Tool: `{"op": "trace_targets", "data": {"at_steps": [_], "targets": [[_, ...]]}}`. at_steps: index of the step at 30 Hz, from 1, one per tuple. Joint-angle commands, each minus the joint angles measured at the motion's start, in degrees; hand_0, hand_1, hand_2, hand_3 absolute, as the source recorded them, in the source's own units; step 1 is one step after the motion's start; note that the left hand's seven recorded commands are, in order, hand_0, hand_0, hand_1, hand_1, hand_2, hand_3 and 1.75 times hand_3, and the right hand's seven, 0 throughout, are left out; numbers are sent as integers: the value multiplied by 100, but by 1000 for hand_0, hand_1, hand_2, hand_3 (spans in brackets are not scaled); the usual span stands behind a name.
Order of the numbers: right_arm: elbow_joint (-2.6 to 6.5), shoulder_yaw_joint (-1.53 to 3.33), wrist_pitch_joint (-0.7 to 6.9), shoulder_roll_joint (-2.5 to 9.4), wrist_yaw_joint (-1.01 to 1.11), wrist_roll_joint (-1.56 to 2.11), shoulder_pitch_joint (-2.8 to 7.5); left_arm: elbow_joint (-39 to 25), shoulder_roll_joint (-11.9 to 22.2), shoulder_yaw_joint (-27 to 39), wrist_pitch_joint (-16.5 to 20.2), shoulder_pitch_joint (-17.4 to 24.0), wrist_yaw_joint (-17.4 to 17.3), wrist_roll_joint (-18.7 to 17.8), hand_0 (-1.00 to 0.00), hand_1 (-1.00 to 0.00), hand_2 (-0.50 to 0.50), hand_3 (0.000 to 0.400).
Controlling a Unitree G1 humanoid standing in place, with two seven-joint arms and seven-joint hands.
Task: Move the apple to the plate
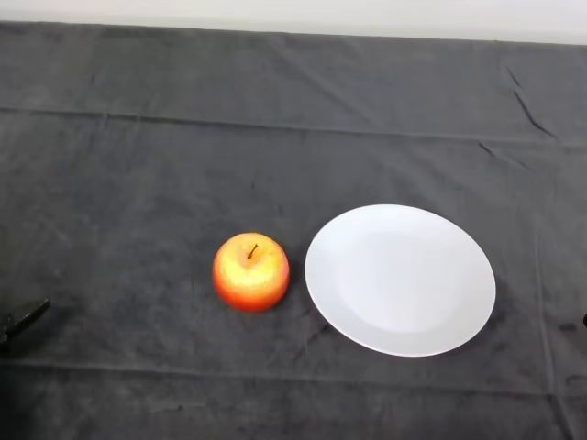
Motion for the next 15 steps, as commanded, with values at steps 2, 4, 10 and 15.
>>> {"op": "trace_targets", "data": {"at_steps": [2,4,10,15], "targets": [[524,-90,434,396,-16,-34,596,140,-225,-36,39,374,69,202,0,0,0,0],[524,-91,434,396,-16,-35,596,180,-207,-65,184,163,155,281,0,0,0,0],[523,-92,435,396,-16,-36,597,224,-187,-42,266,57,113,294,0,0,0,0],[522,-93,435,396,-17,-37,597,260,-159,-4,347,17,51,283,0,0,0,0]]}}
